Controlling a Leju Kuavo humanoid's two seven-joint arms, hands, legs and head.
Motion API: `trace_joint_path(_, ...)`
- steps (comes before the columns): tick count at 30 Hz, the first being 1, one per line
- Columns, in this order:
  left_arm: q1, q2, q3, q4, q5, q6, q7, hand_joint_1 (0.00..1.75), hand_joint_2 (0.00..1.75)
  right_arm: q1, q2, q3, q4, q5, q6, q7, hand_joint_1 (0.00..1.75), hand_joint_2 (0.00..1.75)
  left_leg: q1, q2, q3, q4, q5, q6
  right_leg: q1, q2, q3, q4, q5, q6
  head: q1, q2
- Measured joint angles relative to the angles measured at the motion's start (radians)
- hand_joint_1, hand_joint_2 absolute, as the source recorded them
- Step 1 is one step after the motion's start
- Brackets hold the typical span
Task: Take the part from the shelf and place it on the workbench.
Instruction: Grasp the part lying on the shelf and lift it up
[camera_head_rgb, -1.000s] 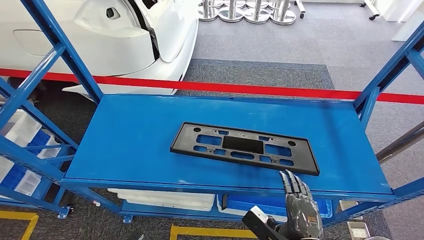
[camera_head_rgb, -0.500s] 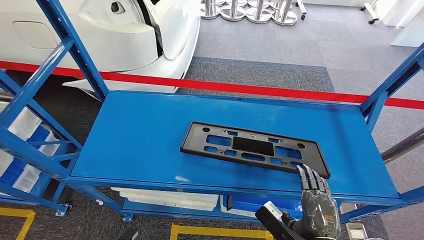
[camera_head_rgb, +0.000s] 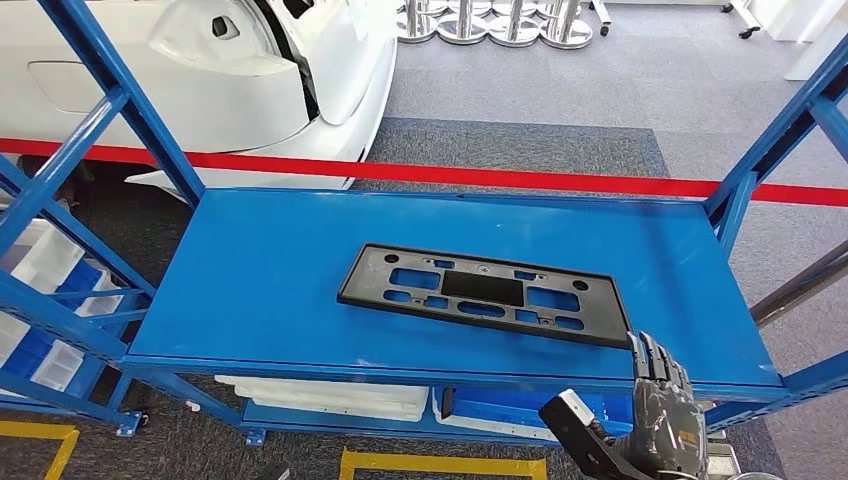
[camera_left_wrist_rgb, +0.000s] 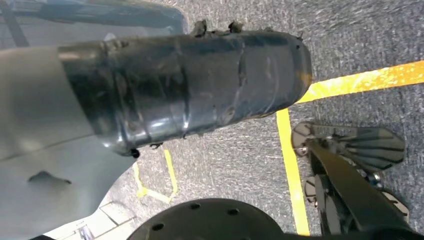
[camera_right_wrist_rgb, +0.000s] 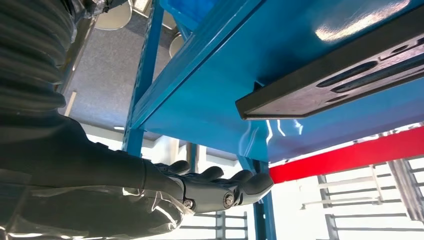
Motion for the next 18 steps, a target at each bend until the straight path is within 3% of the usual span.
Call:
trace_joint_path(1,-0.001,0.000,-0.001,0.000,0.000,0.000,0.000,0.00,0.00,0.000,0.002,-0.005,0.002,-0.004,0.000,0.000,0.00,1.75,-0.001,0.000,0.034,-0.074,0.034,0.004,0.001,0.001,0.000,0.003,-0.002,0.002,0.000,0.000)
trace_joint_path(3,-0.004,0.000,-0.001,0.000,0.000,0.000,0.000,0.00,0.00,-0.001,0.004,-0.012,0.006,-0.009,0.001,0.000,0.00,1.75,-0.003,-0.001,0.081,-0.176,0.067,0.014,0.004,0.002,-0.003,0.011,-0.007,0.011,0.001,0.000)
trace_joint_path(7,-0.004,0.000,-0.004,0.000,0.000,-0.003,-0.002,0.00,0.00,-0.005,0.005,-0.027,0.015,-0.015,0.001,-0.001,0.00,1.75,-0.003,-0.002,0.086,-0.200,0.071,0.034,0.003,0.002,-0.011,0.024,-0.018,0.033,0.002,0.000)
trace_joint_path(9,-0.005,-0.003,-0.007,0.000,0.000,-0.007,-0.003,0.00,0.00,-0.011,0.005,-0.038,0.020,-0.016,0.002,-0.005,0.00,1.75,0.002,-0.001,0.085,-0.204,0.076,0.043,0.000,0.001,-0.046,0.102,-0.066,0.045,0.004,0.000)
trace_joint_path(11,-0.005,-0.009,-0.012,-0.001,-0.002,-0.010,-0.004,0.00,0.00,-0.017,0.006,-0.046,0.027,-0.017,0.005,-0.011,0.00,1.75,0.002,-0.001,0.081,-0.203,0.077,0.045,-0.005,0.001,-0.115,0.245,-0.132,0.055,0.005,0.000)
trace_joint_path(12,-0.005,-0.013,-0.015,-0.001,-0.003,-0.011,-0.005,0.00,0.00,-0.018,0.006,-0.050,0.031,-0.017,0.009,-0.016,0.00,1.75,0.002,-0.001,0.080,-0.202,0.077,0.046,-0.007,0.001,-0.141,0.299,-0.148,0.057,0.005,0.000)
trace_joint_path(13,-0.004,-0.015,-0.017,-0.001,-0.004,-0.012,-0.005,0.00,0.00,-0.020,0.007,-0.055,0.036,-0.018,0.014,-0.021,0.00,1.75,0.002,-0.001,0.079,-0.202,0.077,0.046,-0.009,0.001,-0.153,0.320,-0.147,0.059,0.005,0.000)
trace_joint_path(14,-0.003,-0.017,-0.019,-0.001,-0.005,-0.014,-0.005,0.00,0.00,-0.025,0.009,-0.061,0.042,-0.018,0.020,-0.027,0.00,1.75,0.002,-0.001,0.079,-0.201,0.077,0.045,-0.010,0.001,-0.144,0.300,-0.125,0.059,0.005,0.000)
trace_joint_path(16,-0.004,-0.017,-0.025,-0.001,-0.007,-0.017,-0.007,0.00,0.00,-0.041,0.013,-0.075,0.051,-0.018,0.031,-0.039,0.00,1.75,0.002,-0.002,0.079,-0.199,0.077,0.042,-0.012,0.001,-0.079,0.168,-0.054,0.055,0.006,0.000)
trace_joint_path(18,-0.005,-0.017,-0.029,-0.001,-0.008,-0.018,-0.008,0.00,0.00,-0.058,0.017,-0.088,0.057,-0.018,0.042,-0.048,0.00,1.75,-0.002,-0.003,0.077,-0.195,0.076,0.033,-0.010,0.001,-0.024,0.050,-0.015,0.046,0.005,0.000)
